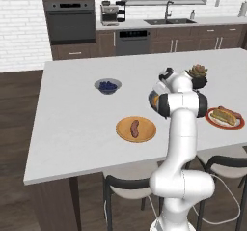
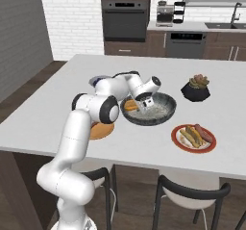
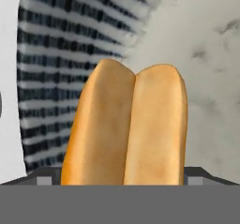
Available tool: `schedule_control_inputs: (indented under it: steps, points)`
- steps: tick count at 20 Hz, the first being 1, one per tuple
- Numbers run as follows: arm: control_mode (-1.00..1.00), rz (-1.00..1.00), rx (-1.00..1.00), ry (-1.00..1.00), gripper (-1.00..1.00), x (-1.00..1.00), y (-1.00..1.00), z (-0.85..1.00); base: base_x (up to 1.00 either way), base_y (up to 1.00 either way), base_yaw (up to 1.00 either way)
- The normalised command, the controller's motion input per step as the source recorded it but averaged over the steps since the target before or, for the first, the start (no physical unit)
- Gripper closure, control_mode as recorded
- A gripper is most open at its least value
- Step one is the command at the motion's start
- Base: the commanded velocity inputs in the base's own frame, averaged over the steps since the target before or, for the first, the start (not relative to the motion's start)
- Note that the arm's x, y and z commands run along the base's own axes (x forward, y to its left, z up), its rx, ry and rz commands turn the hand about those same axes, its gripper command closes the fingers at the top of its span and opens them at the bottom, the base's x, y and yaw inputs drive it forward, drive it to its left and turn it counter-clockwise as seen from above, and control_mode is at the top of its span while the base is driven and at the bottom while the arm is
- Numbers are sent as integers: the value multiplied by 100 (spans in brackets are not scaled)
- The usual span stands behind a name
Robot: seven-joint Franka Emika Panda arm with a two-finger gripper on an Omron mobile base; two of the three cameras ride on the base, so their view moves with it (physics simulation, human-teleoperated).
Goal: Place one bun and one sausage from the bowl on each plate.
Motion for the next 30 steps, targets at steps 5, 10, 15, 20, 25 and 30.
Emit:
schedule_control_inputs:
  steps: [5,10,15,20,25,30]
  points:
    - [-100,-3,-6,0,100,-1,0,26,0,0,0]
    - [-100,0,-27,10,100,-25,2,85,0,0,0]
    - [-100,6,-43,5,100,-92,56,93,0,0,0]
    - [-100,13,-42,1,100,-100,96,47,0,0,0]
    - [-100,21,-30,-2,100,-100,100,2,0,0,0]
    - [-100,31,-7,0,100,-100,100,-2,0,0,0]
